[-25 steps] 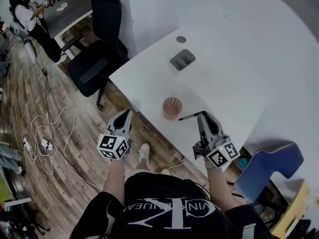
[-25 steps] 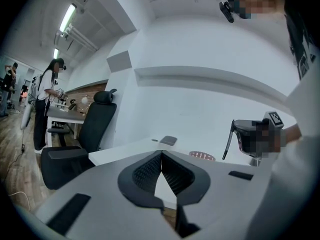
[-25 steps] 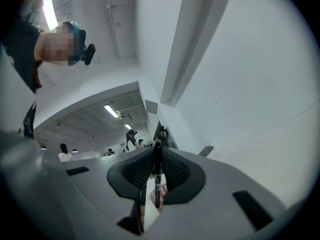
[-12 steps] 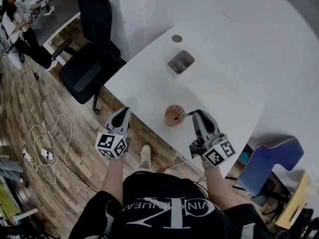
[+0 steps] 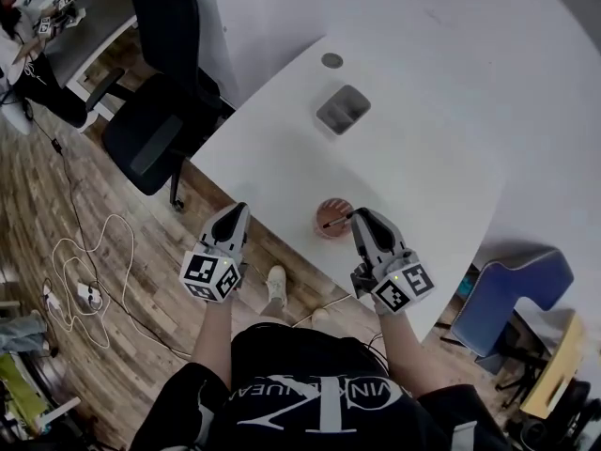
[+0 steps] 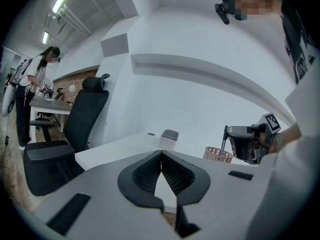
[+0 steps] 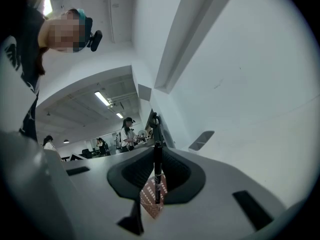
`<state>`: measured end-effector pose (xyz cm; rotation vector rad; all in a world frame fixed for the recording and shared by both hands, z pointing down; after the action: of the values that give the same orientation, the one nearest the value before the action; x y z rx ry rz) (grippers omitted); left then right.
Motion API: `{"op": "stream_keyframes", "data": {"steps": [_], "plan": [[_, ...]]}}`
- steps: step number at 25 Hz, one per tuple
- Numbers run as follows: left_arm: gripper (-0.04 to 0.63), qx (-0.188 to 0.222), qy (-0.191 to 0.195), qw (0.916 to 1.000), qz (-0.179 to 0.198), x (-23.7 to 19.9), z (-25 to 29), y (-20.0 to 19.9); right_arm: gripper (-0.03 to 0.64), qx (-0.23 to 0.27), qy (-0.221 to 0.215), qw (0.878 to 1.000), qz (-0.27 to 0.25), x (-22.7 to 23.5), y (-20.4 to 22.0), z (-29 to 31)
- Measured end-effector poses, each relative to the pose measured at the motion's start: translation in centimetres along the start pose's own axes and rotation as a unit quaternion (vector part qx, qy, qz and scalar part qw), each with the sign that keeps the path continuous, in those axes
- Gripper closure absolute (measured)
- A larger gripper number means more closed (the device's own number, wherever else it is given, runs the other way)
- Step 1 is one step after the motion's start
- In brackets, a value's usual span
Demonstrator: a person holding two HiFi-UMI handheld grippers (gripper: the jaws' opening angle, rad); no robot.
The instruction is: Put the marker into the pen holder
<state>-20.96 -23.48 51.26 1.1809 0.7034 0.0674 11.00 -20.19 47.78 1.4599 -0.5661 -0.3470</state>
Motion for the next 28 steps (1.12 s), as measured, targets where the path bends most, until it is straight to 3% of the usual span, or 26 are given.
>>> {"op": "stream_keyframes", "data": {"steps": [19, 28], "plan": [[0.578, -0.018, 0.009, 0.9998, -0.007, -1.2, 1.5, 0.7, 0.558, -0.079, -0.027, 0.996, -0.043, -0.7, 2.9, 2.2], [0.578, -0.018, 0.005, 0.9998, -0.008, -1.6, 1.6, 0.8, 0.556, -0.087, -0.034, 0.994, -0.063, -0.7, 2.9, 2.6]]}}
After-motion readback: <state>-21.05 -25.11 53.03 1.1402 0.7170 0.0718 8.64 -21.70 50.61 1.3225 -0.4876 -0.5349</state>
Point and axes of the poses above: the fingertips, and each gripper's own axes: z forward along the fingers, x to its right, y out of its underside, the point moved 8 cm from there along -z, backward along the fingers, and after that the axes turned 15 degrees about -z, right-handed, at the moved point
